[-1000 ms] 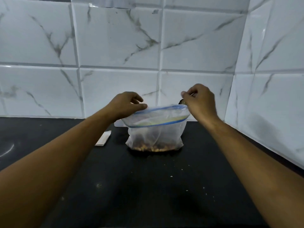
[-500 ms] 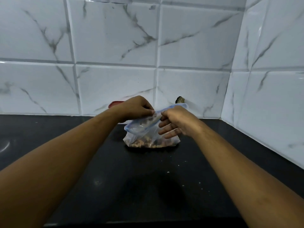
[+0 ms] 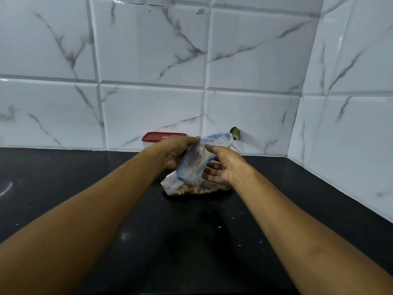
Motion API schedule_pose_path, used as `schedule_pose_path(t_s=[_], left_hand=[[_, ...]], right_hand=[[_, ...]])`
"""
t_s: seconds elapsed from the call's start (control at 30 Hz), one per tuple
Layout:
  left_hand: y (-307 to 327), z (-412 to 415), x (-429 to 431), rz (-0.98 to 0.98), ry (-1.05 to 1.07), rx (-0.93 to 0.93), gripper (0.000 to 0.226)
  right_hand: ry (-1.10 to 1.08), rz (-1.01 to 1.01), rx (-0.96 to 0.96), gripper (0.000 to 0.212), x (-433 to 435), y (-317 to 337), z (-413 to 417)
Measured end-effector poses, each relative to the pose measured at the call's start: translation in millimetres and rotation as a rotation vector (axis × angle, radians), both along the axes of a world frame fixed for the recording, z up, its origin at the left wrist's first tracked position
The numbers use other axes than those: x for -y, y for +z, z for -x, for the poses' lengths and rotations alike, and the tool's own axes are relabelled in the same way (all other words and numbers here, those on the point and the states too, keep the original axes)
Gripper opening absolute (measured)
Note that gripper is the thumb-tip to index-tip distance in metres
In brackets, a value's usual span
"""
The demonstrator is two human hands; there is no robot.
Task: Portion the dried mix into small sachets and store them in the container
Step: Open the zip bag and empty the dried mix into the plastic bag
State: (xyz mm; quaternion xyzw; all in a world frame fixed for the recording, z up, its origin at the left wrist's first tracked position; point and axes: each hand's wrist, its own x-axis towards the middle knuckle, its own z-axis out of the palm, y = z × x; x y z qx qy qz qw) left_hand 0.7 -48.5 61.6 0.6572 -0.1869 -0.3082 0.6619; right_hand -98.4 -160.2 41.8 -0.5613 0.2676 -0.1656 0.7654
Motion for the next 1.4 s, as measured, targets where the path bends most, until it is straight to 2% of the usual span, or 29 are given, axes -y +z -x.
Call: schedule_pose_path(t_s=[0.17,0.3,0.47,0.57,0.63,0.7,0.83,0.93,1.03,1.13,1.2,1.27,1.33,1.4], left_hand=[[5.2,0.2,1.4,0.054,0.040,0.025,0.027],[11.5,-6.8,-4.1,0.093,0.081,-0.015,0.021],[12.5,-6.8,-6.9,0.078,0.088,-0.058,0.023],[12.0,-6.7,-3.6,0.081,0.102,0.040,0.028],[11.7,-5.0,-1.1,0.041,0.130,0.154,0.022],[13.7,-3.2,0.1,0.021,0.148,0.177,0.017],[22.9,-1.2,-4.8,0.056,0.042,-0.028,0.016],[24.4,-7.9,-11.7,0.086,0.053,-0.137,0.021],[24.9,-11.0,-20.8,0.236,0.108,-0.255,0.020],[23.3,-23.8,-28.0,0.378,0.204,-0.355,0.028],[21.0,-28.2,-31.5,0.340,0.194,-0.334,0.018],[19.6,-26.9,-33.0,0.224,0.184,-0.210,0.010],[18.2,-24.1,-31.7,0.076,0.226,0.003,0.012],[18.7,-20.4,-31.2,-0.020,0.274,0.180,0.015]], right_hand=[[-0.002,-0.009,0.047,0.004,2.5,6.1,-4.7],[0.012,-0.157,0.113,0.014,14.5,20.3,-1.1],[0.001,-0.171,0.140,0.014,22.4,31.2,-2.2],[0.014,-0.117,0.144,0.011,20.2,33.0,-5.1],[0.057,-0.062,0.139,0.006,17.2,33.3,-5.6],[0.076,-0.030,0.137,0.005,16.4,33.1,-5.9],[0.031,-0.078,0.152,0.016,20.9,36.1,-4.8],[-0.011,-0.164,0.186,0.026,25.6,38.2,-3.3],[-0.092,-0.272,0.195,0.038,39.0,36.4,-6.7],[-0.118,-0.295,0.159,0.031,52.5,36.4,-7.1],[-0.087,-0.253,0.141,0.024,56.3,37.5,-1.9],[-0.019,-0.131,0.092,0.012,57.4,36.9,1.7],[-0.005,0.046,0.054,0.013,59.5,34.3,1.6],[-0.124,0.335,-0.013,0.016,61.8,30.6,-0.4]])
